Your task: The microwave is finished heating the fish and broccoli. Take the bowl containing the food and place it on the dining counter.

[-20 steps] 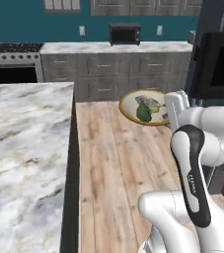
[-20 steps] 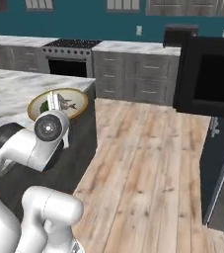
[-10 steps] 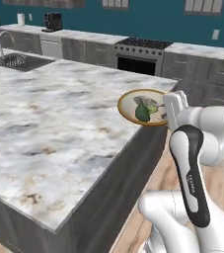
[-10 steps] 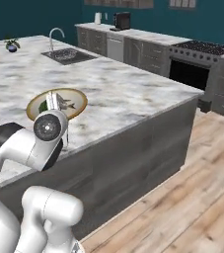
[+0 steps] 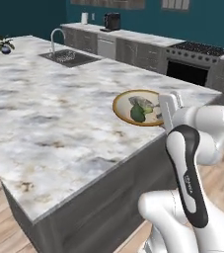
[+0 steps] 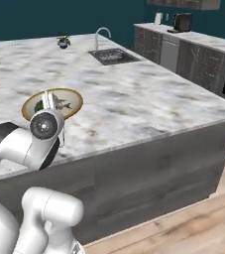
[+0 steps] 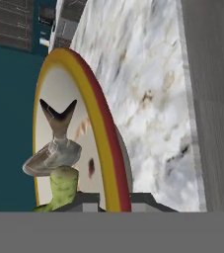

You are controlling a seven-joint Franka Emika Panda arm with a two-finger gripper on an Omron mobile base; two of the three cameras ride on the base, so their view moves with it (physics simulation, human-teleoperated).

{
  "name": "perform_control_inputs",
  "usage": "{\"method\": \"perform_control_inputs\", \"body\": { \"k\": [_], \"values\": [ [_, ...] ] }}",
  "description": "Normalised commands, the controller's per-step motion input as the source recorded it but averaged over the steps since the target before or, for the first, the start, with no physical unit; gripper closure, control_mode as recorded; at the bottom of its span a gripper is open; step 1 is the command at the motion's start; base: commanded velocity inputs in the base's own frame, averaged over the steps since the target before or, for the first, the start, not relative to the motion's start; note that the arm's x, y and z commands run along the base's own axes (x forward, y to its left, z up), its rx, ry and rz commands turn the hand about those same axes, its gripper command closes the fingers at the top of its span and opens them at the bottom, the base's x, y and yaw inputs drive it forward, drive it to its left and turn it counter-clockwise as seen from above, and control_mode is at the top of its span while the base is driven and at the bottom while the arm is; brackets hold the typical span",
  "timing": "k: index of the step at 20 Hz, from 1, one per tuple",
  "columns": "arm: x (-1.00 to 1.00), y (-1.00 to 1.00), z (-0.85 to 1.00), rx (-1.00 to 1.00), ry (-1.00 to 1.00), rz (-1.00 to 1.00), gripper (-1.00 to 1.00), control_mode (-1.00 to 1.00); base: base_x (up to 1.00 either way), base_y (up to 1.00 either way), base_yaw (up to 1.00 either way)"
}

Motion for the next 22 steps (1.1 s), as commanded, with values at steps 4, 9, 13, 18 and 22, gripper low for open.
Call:
{"method": "perform_control_inputs", "body": {
  "k": [4,9,13,18,22],
  "values": [
    [0.00,0.00,0.00,0.00,0.00,0.00,1.00,1.00,0.03,-0.75,0.50],
    [0.00,0.00,0.00,0.00,0.00,0.00,1.00,1.00,0.00,-0.89,0.53],
    [0.00,0.00,0.00,0.00,0.00,0.00,1.00,1.00,0.01,-0.64,0.68],
    [0.00,0.00,0.00,0.00,0.00,0.00,1.00,1.00,0.10,-0.08,0.46],
    [0.00,0.00,0.00,0.00,0.00,0.00,1.00,1.00,0.28,0.36,0.03]
  ]
}}
